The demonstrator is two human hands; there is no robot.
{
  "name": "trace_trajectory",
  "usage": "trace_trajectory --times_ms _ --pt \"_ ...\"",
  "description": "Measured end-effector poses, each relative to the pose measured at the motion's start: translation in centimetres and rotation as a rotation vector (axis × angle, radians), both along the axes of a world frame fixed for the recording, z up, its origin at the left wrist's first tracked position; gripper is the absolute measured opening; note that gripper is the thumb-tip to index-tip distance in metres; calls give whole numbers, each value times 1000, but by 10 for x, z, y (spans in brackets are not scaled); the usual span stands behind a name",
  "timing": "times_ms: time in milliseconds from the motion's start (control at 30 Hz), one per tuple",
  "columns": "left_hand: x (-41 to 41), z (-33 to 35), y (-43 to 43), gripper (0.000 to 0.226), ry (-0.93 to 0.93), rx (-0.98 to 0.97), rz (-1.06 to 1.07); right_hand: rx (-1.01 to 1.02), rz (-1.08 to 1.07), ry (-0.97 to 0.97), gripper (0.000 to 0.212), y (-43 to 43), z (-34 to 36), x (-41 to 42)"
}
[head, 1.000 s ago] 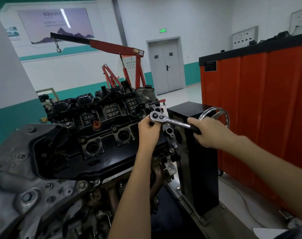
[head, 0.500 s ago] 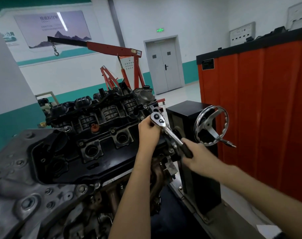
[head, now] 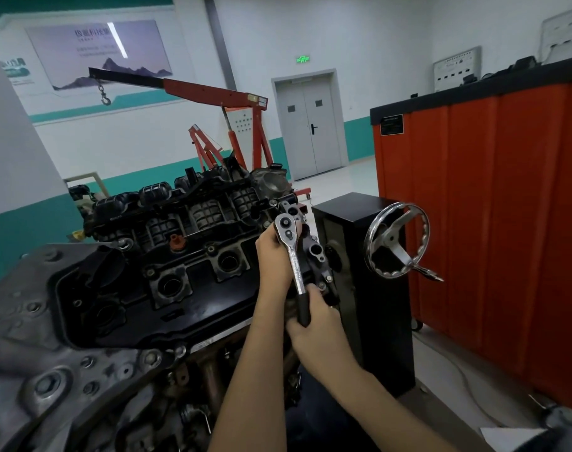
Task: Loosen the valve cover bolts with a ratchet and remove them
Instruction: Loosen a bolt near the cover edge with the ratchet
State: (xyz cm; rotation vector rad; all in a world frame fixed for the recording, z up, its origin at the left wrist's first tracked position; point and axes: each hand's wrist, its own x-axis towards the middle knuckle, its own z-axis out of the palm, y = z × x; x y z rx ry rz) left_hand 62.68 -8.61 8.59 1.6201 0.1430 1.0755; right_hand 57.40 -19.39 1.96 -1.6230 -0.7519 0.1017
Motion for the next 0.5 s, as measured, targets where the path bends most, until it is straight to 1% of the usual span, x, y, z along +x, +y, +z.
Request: trace_trajectory --times_ms 67,167,233,300,333,367,400,433,500 --pt "-3 2 0 34 16 -4 -11 -63 10 -44 22 -11 6 10" --pt "-5 7 2 26 99 104 -4 -321 62 -241 25 -57 28 56" --pt "-6 11 3 20 156 198 10 -539 37 -449 26 -80 57 95" --pt "-8 11 6 19 162 223 25 -719 -62 -738 21 -86 87 121" --pt "-9 11 5 19 144 202 25 -752 -113 -846 20 -84 94 126" --pt "-9 9 3 19 118 175 31 -750 -154 -888 20 -82 94 127" --pt "-8 7 1 20 95 148 48 -720 -181 -860 20 -80 87 123" --pt "-6 4 0 22 81 131 71 -657 -181 -770 20 -79 73 114" --pt "-1 -2 -1 28 66 116 93 -446 -101 -453 23 -71 38 79"
